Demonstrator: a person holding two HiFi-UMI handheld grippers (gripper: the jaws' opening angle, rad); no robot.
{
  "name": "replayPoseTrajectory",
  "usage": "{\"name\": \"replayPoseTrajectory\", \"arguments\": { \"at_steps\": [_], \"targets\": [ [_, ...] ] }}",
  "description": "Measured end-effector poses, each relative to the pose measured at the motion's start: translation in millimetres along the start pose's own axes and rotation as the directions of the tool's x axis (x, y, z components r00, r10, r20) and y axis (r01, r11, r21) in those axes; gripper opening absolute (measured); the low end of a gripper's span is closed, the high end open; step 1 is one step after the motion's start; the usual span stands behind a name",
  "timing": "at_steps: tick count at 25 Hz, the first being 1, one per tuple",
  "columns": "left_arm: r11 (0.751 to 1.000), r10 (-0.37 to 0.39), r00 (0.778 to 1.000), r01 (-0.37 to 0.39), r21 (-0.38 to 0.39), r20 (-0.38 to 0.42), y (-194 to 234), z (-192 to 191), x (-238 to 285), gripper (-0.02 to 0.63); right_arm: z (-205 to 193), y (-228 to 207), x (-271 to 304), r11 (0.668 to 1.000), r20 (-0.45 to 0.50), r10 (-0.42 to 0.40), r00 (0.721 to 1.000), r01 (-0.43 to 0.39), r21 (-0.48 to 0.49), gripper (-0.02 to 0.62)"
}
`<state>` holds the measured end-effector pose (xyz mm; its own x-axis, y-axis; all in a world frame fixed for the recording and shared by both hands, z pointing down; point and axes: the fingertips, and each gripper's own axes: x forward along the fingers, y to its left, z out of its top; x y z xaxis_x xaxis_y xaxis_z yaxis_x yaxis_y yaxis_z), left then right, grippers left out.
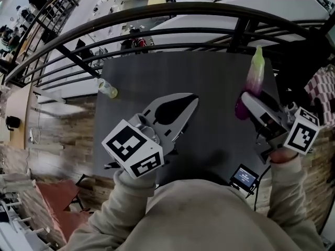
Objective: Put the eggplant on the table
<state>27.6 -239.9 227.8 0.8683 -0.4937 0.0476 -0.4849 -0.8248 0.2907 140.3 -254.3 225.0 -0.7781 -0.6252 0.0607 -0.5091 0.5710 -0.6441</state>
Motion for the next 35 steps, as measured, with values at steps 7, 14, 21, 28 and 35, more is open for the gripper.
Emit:
{"name": "replayPoseTrajectory", "arguments": {
  "at_steps": [7,14,21,28,35],
  "targets": [
    [0.998,0.054,0.998,-0.055,-0.01,-0.021,10.0,-10.1,-16.4,-0.002,-8.1,-2.7,14.0,0.999,-0.015,0.04,0.999,-0.04,0.016,0.229],
    [0.999,0.05,0.998,-0.051,-0.011,-0.028,11.6,-12.9,-14.2,-0.002,-12.8,-9.9,18.1,0.998,-0.032,0.055,0.998,-0.055,0.027,0.229],
    [0.999,0.035,0.999,-0.036,-0.018,-0.036,8.3,-16.6,-17.9,-0.002,-19.3,-9.8,22.1,0.998,-0.046,0.052,0.998,-0.051,0.033,0.229],
    [0.998,0.052,0.998,-0.053,-0.036,-0.038,11.9,-22.3,-17.0,-0.002,-27.5,-13.5,22.2,0.998,-0.062,0.054,0.997,-0.052,0.044,0.229],
    [0.997,0.048,0.998,-0.05,-0.054,-0.043,12.1,-31.0,-11.5,-0.002,-34.8,-20.7,19.6,0.998,-0.075,0.04,0.996,-0.036,0.051,0.229]
  ]
}}
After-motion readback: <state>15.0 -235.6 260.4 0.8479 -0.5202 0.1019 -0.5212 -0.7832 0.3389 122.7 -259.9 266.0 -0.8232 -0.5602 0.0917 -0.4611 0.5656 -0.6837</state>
